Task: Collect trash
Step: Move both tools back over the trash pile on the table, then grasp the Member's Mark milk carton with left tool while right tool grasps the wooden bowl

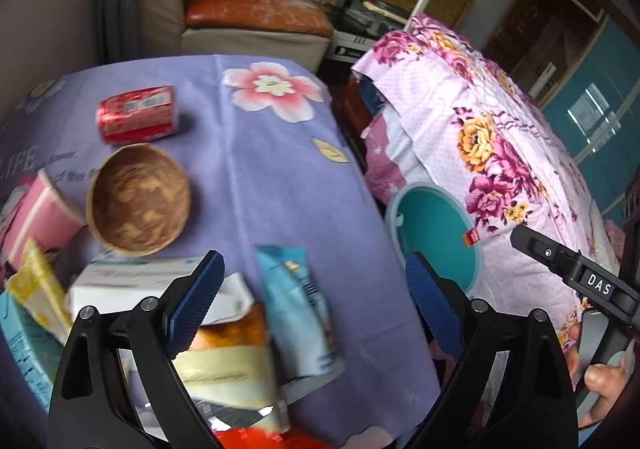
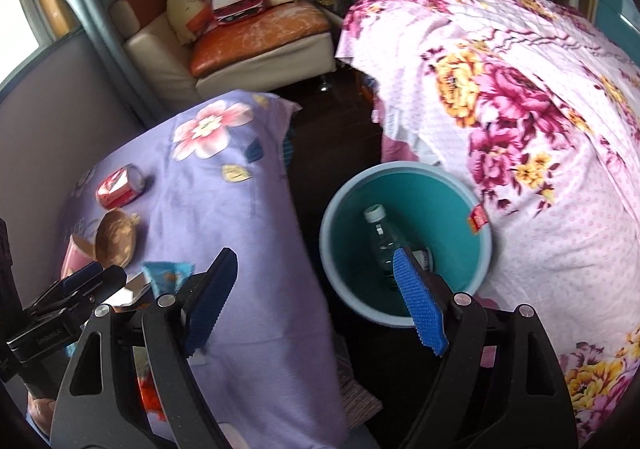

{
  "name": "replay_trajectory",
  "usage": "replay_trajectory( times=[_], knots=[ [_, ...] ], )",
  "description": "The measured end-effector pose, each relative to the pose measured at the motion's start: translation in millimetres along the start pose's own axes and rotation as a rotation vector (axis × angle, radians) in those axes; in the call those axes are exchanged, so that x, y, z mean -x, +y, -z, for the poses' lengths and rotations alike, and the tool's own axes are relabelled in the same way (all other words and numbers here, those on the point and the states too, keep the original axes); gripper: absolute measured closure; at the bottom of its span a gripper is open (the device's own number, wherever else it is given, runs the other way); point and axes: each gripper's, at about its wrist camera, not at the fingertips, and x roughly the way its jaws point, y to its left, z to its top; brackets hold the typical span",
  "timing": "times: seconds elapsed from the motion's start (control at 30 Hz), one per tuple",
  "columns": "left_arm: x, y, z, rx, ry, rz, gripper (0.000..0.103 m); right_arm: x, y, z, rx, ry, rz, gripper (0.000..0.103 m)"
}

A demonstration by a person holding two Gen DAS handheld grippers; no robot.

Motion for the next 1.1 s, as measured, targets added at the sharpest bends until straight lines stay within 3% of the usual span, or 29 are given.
replay_trajectory(
  times=[0.27, 0.43, 0.63, 0.73, 0.93, 1.1],
  knots=[
    [50, 68, 19, 0.069, -0.038, -0.064, 0.011, -9, 82, 15, 0.135, 0.077, -0.048, 0.027],
    [77, 118, 37, 0.125, -0.059, -0.159, 0.011, -17, 129, 25, 0.208, 0.12, -0.076, 0.027],
    [87, 175, 60, 0.223, -0.031, -0.26, 0.011, -26, 174, 39, 0.287, 0.168, -0.1, 0.027],
    [80, 193, 69, 0.284, 0.014, -0.251, 0.011, -31, 188, 44, 0.305, 0.185, -0.107, 0.027],
    [63, 202, 83, 0.286, 0.07, -0.264, 0.011, -42, 203, 48, 0.324, 0.216, -0.108, 0.027],
    [62, 218, 98, 0.309, 0.065, -0.216, 0.015, -50, 210, 47, 0.334, 0.232, -0.108, 0.027]
  ],
)
